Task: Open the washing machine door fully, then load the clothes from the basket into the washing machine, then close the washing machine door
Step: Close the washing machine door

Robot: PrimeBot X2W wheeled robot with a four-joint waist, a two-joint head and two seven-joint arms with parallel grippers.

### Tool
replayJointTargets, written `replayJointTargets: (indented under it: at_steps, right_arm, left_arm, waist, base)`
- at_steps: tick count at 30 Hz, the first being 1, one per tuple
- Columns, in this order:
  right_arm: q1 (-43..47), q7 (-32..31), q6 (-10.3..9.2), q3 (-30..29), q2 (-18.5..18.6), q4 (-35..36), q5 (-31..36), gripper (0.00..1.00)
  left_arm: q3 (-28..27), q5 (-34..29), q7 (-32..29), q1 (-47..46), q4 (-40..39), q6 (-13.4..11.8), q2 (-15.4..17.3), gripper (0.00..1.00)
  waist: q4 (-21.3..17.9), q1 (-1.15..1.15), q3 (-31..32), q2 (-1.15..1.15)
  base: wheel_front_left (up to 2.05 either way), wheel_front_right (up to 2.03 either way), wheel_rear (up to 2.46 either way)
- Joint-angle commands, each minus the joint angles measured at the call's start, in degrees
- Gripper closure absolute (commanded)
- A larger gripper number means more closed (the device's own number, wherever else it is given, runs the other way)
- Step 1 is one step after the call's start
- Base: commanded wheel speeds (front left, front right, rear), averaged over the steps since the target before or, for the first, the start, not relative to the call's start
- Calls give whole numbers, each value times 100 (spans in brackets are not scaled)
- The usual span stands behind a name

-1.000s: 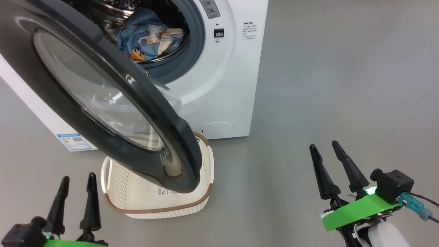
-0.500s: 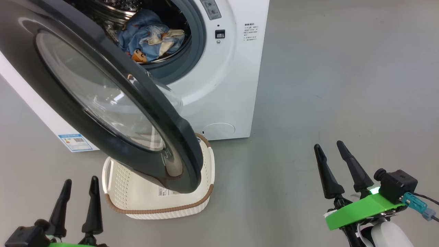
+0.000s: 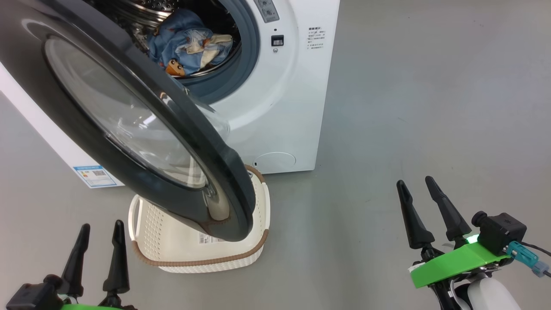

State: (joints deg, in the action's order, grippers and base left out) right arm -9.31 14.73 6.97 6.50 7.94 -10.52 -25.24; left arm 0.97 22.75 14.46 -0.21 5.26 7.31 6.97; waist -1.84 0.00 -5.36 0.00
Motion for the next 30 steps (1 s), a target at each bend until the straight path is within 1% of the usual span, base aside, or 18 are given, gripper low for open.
replayJointTargets:
  at_steps: [1, 9, 14, 21, 22, 23, 24, 30]
  right_arm:
    - [-17, 27, 52, 75, 28, 136, 62, 0]
    - [-25, 27, 52, 31, 9, 133, 158, 0]
    - [-36, 27, 52, -97, -13, 127, 393, 0]
    - [-106, 27, 52, -167, -55, 179, 625, 0]
    - [-124, 27, 52, -166, -59, 210, 641, 25]
    - [-146, 27, 52, -159, -61, 246, 649, 61]
    - [-171, 27, 52, -150, -61, 288, 652, 100]
    - [-398, 27, 52, -61, -84, 498, 456, 100]
  left_arm:
    - [-209, -72, 53, -118, -171, 17, 70, 0]
    - [-221, -87, 53, -124, -187, 18, 68, 0]
    - [-234, -99, 53, -132, -197, 18, 70, 0]
    - [-208, -117, 53, -131, -165, 18, 64, 0]
    - [-205, -118, 53, -125, -161, 18, 63, 0]
    - [-202, -119, 53, -118, -157, 18, 62, 0]
    - [-193, -117, 53, -111, -152, 18, 60, 0]
    - [-152, -100, 53, -71, -78, 18, 35, 0]
  waist:
    - [0, 0, -13, 0]
    - [-6, 0, -38, 0]
    - [18, 0, -42, 0]
    - [154, 0, 7, 0]
    - [187, 0, 19, 0]
    - [223, 0, 31, 0]
    - [265, 0, 46, 0]
    - [639, 0, 169, 0]
  base:
    - [0, 0, 0]
    - [0, 0, 0]
    - [0, 0, 0]
    - [0, 0, 0]
    - [0, 0, 0]
    - [0, 0, 0]
    - [0, 0, 0]
    - [0, 0, 0]
